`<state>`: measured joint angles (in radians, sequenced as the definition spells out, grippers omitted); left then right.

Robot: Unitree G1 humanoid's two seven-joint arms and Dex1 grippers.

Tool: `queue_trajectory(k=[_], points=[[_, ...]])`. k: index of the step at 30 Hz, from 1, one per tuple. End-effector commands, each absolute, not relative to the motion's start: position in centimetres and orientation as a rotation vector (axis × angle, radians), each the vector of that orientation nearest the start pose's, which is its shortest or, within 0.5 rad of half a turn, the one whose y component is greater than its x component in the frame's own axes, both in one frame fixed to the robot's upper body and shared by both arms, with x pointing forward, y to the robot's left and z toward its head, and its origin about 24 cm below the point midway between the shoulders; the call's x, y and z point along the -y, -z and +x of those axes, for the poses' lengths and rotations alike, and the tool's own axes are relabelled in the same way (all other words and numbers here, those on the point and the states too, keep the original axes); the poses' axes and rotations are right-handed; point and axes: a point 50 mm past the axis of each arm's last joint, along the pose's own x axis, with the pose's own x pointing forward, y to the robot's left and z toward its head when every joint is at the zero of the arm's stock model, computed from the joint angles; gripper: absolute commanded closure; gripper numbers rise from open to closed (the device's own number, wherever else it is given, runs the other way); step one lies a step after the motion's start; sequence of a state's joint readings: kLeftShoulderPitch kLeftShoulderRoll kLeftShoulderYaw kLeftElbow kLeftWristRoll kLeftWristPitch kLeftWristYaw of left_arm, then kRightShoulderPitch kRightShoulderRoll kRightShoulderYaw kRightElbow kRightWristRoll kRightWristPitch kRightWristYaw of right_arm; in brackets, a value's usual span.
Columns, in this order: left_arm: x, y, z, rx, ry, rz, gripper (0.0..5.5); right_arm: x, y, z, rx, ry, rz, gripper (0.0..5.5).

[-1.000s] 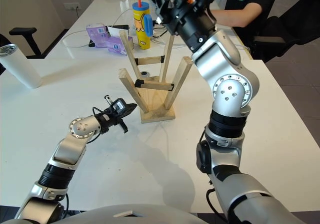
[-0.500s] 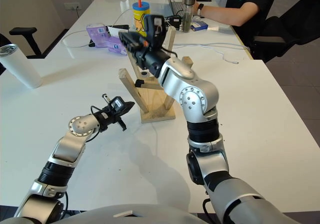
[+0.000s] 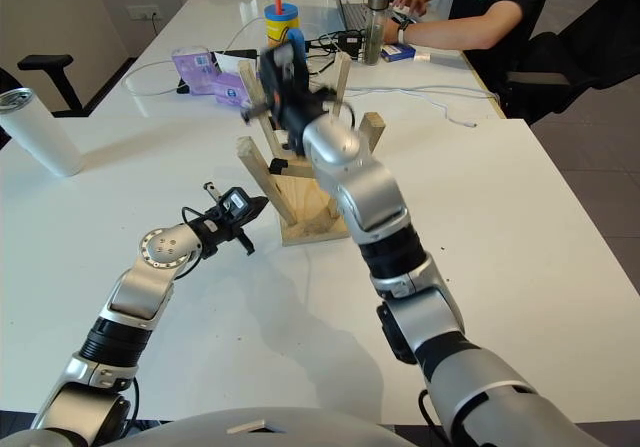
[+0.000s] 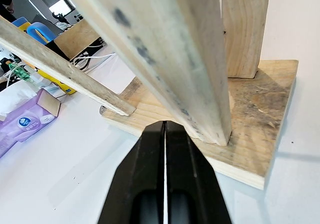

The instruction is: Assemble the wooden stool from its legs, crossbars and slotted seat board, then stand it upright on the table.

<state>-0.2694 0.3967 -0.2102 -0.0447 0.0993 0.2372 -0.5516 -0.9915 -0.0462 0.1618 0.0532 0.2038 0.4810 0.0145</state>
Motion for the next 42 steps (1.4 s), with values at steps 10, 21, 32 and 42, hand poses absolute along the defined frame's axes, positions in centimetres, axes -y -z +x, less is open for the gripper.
queue_trajectory(k=[10, 21, 32, 42], points=[[-14.1, -9.1, 28.6, -0.074, 0.676, 0.547, 5.50, 4.8, -11.8, 32.1, -0.158, -0.789, -0.334, 5.48], [-13.9, -9.8, 28.4, -0.056, 0.681, 0.560, 5.50, 9.6, 0.1, 28.0, -0.697, -0.997, -0.672, 5.48], [-12.9, -23.3, 29.0, 0.510, 0.218, 0.257, 5.50, 10.1, -1.0, 28.7, -0.654, -1.049, -0.569, 5.48], [-12.4, -27.0, 26.5, 0.447, 0.490, -0.247, 5.50, 12.1, 1.2, 28.4, -0.701, -0.945, -0.592, 5.48]])
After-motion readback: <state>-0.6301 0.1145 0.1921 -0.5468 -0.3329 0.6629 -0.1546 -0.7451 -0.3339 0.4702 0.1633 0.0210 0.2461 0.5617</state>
